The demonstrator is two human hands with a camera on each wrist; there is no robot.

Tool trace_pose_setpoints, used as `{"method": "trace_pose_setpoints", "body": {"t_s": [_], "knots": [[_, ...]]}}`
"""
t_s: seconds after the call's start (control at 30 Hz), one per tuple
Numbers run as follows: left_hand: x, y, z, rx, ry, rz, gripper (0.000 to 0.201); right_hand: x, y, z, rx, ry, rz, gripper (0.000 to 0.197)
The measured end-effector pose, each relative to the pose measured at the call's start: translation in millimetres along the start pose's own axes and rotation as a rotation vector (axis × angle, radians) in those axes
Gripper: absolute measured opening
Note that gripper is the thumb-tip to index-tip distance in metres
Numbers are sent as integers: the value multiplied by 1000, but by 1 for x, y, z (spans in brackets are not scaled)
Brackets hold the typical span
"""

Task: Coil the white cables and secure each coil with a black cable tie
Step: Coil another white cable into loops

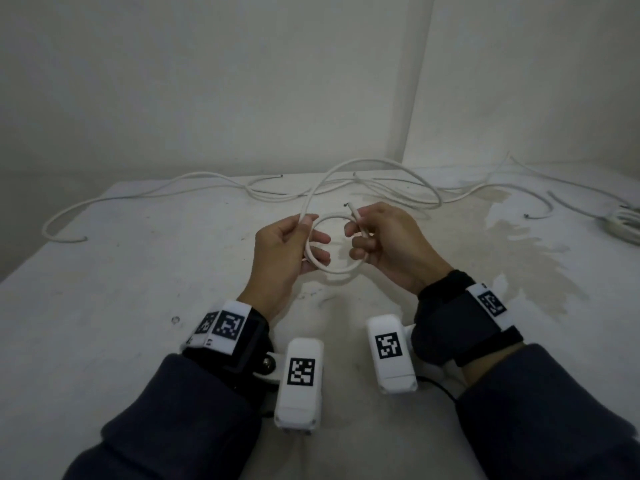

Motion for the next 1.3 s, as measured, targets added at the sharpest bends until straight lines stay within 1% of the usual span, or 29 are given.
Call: {"method": "trace_pose_setpoints", "body": {"t_s": [0.07, 0.13, 0.2, 0.27, 0.3, 0.4, 0.47, 0.57, 0.67, 0.73, 0.83, 0.9, 0.97, 1.03, 1.1, 1.17, 1.23, 1.3], "knots": [[-1, -3, 1, 21, 3, 37, 22, 0, -2, 0, 99, -2, 45, 19], [-2, -4, 3, 11, 10, 48, 23, 1, -3, -3, 188, -36, 67, 18], [-3, -2, 8, -9, 46, 39, 21, 3, -3, -7, 218, -72, 69, 19], [-3, 0, 11, -24, 72, 19, 20, 4, -6, -7, 231, -68, 88, 19], [-3, 2, 10, -38, 64, 8, 20, 3, -7, -6, 244, -58, 106, 18], [2, 5, 0, -97, -25, -20, 21, 4, -13, -2, 337, -37, 183, 16], [4, 7, -5, -135, -68, -25, 21, 5, -15, 0, 368, -48, 210, 15], [3, 7, -8, -222, -102, -15, 22, 7, -16, -4, 434, -103, 240, 12], [2, 6, -10, -290, -141, -5, 22, 12, -21, -16, 598, -185, 315, 12], [3, 8, -11, -302, -144, 1, 24, 12, -21, -18, 642, -212, 313, 13], [3, 9, -13, -260, -167, 37, 27, 11, -22, -16, 649, -214, 297, 14], [4, 8, -17, -272, -207, 51, 32, 13, -22, -18, 648, -239, 303, 14], [6, 3, -21, -315, -279, 80, 40, 15, -22, -22, 660, -269, 301, 13], [10, 0, -25, -243, -368, 129, 40, 17, -22, -25, 614, -275, 298, 9], [11, 2, -25, -75, -405, 173, 38, 15, -25, -24, 515, -239, 289, 11], [9, 4, -19, 55, -361, 194, 35, 14, -23, -23, 512, -210, 246, 17], [7, 5, -14, 132, -319, 201, 35, 16, -16, -26, 533, -248, 169, 18], [8, 5, -14, 164, -314, 208, 34, 18, -12, -27, 501, -278, 115, 16]]}}
Point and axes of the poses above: each hand's wrist, its own x-axis away from the middle knuckle, its own z-axis out of the back of the hand, y = z × x, the point moved 9 cm from there along -x, towards the middle knuckle, and after that the axes turned 12 degrees about -x, right-handed, at the moved point
